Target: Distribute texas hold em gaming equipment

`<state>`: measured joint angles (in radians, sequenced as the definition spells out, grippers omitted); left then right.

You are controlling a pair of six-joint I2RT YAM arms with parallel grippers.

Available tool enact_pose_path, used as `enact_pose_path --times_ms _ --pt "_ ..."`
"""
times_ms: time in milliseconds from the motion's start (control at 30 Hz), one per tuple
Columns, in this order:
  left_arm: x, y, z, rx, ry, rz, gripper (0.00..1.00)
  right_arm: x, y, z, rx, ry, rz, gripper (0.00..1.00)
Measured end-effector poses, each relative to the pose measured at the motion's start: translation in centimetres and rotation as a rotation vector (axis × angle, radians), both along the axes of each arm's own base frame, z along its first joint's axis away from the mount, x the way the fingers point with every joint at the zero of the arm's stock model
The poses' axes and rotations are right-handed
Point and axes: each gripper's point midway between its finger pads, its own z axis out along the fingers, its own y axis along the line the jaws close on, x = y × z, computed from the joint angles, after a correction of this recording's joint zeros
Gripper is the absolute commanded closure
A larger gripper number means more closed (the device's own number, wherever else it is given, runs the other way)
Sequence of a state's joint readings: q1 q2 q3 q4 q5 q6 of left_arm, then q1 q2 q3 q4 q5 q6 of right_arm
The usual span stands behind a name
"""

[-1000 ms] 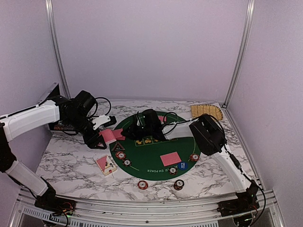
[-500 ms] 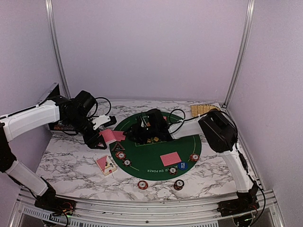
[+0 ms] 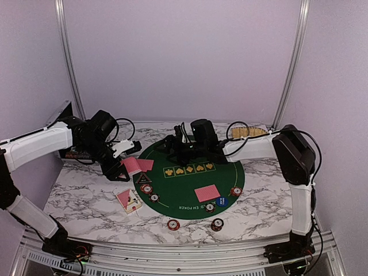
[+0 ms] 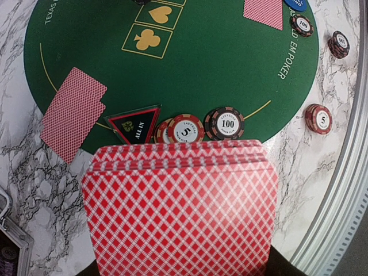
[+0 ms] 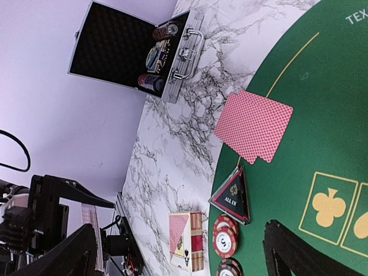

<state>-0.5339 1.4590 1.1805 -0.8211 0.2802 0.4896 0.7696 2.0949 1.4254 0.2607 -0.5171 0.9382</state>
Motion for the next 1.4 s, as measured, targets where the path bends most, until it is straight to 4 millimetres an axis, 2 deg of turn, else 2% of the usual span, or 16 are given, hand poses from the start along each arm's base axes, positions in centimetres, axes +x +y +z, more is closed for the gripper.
enact_pose_path --times_ms 167,300,433,700,800,1133,1400 --pt "0.0 0.0 0.0 0.000 0.000 0.000 1.00 -1.7 -0.6 -0.2 -0.006 0.016 0.037 0.01" --pt "0.0 0.0 0.0 0.000 0.001 0.001 1.00 -3.1 -0.2 -0.1 -0.002 0.022 0.077 0.01" --pt "0.0 0.0 0.0 -0.001 0.001 0.004 1.00 -4.6 0.8 0.5 0.025 0.024 0.129 0.01" --pt "0.0 -0.1 0.0 -0.002 0.003 0.005 1.00 -8.2 3.9 3.1 0.119 0.019 0.264 0.01" --pt "0.0 -0.1 0.0 -0.002 0.005 0.004 1.00 -9.0 4.7 3.3 0.141 0.030 0.295 0.01" --pt "0.1 -0.5 0.2 -0.010 0.003 0.000 1.00 -9.7 6.2 1.2 0.154 0.103 0.336 0.04" --pt "0.0 -0.7 0.2 -0.012 0.008 -0.005 1.00 -9.4 7.4 1.6 0.181 0.111 0.350 0.05"
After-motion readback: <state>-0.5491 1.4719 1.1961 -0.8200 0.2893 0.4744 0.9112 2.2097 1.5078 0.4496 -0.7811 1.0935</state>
